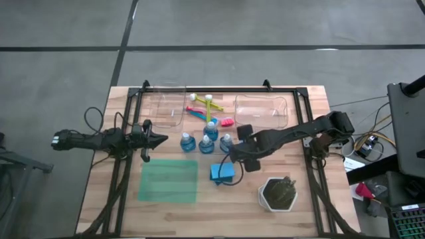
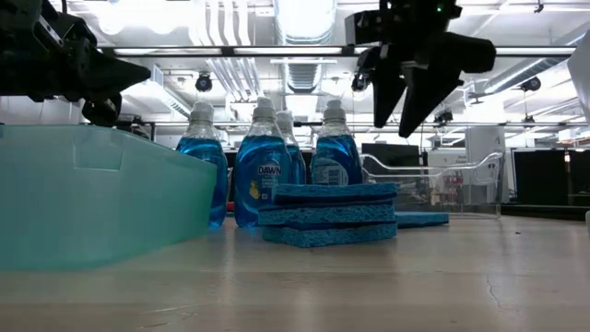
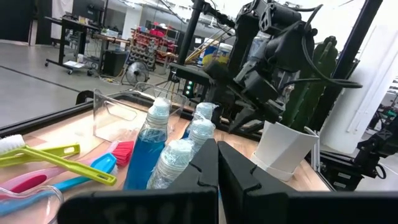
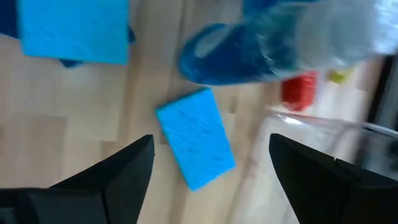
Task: Pick & Place Kitchen Sink Supplies
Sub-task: Put the blue sponge into the right transparent bin
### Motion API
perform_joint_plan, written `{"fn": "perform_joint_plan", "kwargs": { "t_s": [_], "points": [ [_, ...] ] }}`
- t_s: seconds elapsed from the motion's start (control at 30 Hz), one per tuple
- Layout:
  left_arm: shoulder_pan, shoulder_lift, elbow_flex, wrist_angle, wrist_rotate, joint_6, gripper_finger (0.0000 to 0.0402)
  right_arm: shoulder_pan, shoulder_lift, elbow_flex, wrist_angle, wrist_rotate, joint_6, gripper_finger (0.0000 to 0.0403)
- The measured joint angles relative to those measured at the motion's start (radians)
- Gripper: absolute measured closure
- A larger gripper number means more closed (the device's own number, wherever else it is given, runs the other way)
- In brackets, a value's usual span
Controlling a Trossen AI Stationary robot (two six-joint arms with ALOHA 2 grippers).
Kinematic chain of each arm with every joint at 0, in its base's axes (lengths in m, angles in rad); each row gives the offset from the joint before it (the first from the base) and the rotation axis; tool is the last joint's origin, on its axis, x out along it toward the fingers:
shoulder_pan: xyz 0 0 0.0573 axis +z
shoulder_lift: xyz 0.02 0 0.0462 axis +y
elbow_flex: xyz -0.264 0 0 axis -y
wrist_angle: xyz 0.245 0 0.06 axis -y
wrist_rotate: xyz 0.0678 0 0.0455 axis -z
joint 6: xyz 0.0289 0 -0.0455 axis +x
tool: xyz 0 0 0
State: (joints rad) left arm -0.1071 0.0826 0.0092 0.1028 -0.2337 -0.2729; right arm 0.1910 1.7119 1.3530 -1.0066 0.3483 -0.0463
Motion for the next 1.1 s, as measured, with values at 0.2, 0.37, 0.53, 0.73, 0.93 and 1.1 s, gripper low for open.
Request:
{"fn": "perform_joint_plan", "kwargs": {
  "t_s": [0.2, 0.37, 0.53, 0.73, 0.93, 1.1],
  "points": [
    [0.000, 0.000, 0.000, 0.000, 0.000, 0.000, 0.0401, -0.033, 0.000, -0.059, 0.042, -0.079, -0.009, 0.0090],
    [0.000, 0.000, 0.000, 0.000, 0.000, 0.000, 0.0401, -0.063, 0.005, -0.122, 0.109, -0.115, -0.056, 0.0088],
    [0.000, 0.000, 0.000, 0.000, 0.000, 0.000, 0.0401, -0.084, 0.005, -0.178, 0.169, -0.123, -0.069, 0.0097],
    [0.000, 0.000, 0.000, 0.000, 0.000, 0.000, 0.0401, -0.085, 0.006, -0.267, 0.267, -0.123, -0.089, 0.0111],
    [0.000, 0.000, 0.000, 0.000, 0.000, 0.000, 0.0401, -0.088, 0.006, -0.323, 0.357, -0.115, -0.088, 0.0113],
    [0.000, 0.000, 0.000, 0.000, 0.000, 0.000, 0.0401, -0.087, 0.006, -0.382, 0.428, -0.108, -0.096, 0.0123]
  ]
}}
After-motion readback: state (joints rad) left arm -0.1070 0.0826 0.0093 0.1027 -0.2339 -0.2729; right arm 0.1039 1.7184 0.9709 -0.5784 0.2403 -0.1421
